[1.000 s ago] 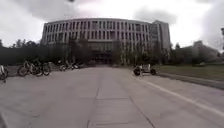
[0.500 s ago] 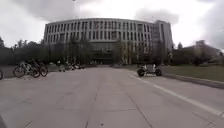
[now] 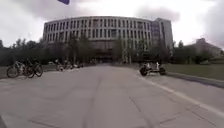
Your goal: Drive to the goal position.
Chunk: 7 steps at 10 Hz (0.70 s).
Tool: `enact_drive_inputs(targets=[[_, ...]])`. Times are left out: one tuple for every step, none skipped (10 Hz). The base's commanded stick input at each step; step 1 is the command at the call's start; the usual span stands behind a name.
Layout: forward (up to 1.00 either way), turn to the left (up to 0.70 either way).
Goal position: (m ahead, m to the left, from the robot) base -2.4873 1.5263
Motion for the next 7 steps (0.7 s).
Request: enact_drive_inputs(targets=[[0.0, 0.0], [0.0, 0.0], [0.0, 0.0], [0.0, 0.0], [0.0, 0.0], [0.0, 0.0], [0.0, 0.0]])
